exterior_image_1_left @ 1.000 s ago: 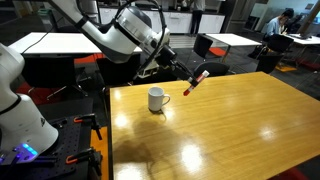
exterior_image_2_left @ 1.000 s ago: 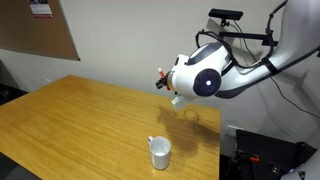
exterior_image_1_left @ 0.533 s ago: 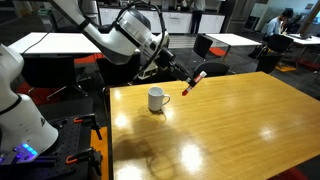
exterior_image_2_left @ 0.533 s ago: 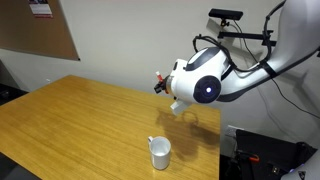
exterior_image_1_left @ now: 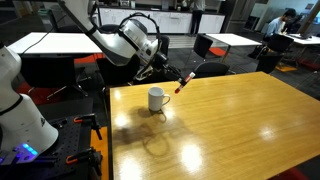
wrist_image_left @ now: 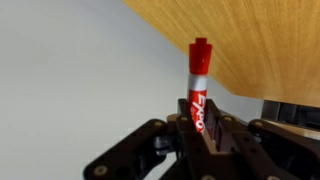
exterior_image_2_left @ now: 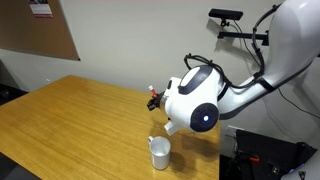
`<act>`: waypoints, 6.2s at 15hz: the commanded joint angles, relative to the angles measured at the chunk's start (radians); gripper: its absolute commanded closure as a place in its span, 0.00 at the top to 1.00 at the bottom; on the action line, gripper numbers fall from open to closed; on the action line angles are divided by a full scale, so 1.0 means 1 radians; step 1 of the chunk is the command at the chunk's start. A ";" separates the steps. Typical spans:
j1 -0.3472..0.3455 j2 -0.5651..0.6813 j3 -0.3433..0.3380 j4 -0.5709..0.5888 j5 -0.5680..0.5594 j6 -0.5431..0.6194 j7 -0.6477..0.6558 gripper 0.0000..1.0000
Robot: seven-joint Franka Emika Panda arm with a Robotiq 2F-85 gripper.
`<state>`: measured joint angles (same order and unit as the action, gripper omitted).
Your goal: Put the marker in the white mug cup
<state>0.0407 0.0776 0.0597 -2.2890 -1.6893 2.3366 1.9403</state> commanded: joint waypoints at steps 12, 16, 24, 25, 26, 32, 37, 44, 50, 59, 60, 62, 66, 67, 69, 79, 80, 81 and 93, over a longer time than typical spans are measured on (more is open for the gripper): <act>0.099 0.043 0.095 -0.023 -0.078 -0.277 0.288 0.05; 0.114 0.063 0.113 -0.034 -0.048 -0.298 0.296 0.05; 0.146 0.079 0.147 -0.055 0.005 -0.331 0.305 0.05; 0.151 0.080 0.152 -0.057 0.006 -0.342 0.308 0.05; 0.156 0.082 0.157 -0.059 0.011 -0.354 0.310 0.05; 0.177 0.097 0.178 -0.069 0.053 -0.380 0.319 0.05; 0.171 0.137 0.172 -0.056 0.042 -0.348 0.324 0.05; 0.168 0.200 0.174 -0.042 0.019 -0.314 0.324 0.05; 0.172 0.181 0.178 -0.055 -0.001 -0.306 0.326 0.59; 0.170 0.063 0.177 -0.090 0.019 -0.310 0.313 1.00; 0.167 0.042 0.175 -0.097 0.018 -0.300 0.314 1.00; 0.161 -0.002 0.171 -0.112 0.017 -0.277 0.312 1.00; 0.138 -0.102 0.147 -0.153 -0.007 -0.166 0.314 1.00; 0.133 -0.126 0.136 -0.161 -0.013 -0.132 0.314 1.00; 0.123 -0.168 0.116 -0.174 -0.015 -0.086 0.310 1.00; 0.075 -0.308 -0.025 -0.198 -0.149 0.321 0.180 1.00; 0.071 -0.314 -0.038 -0.194 -0.167 0.362 0.166 1.00; 0.065 -0.319 -0.055 -0.189 -0.200 0.416 0.160 1.00; -0.042 -0.278 -0.194 -0.142 -0.267 1.007 -0.156 1.00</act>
<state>0.0547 -0.2390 -0.1320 -2.4427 -1.9667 3.2311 1.8807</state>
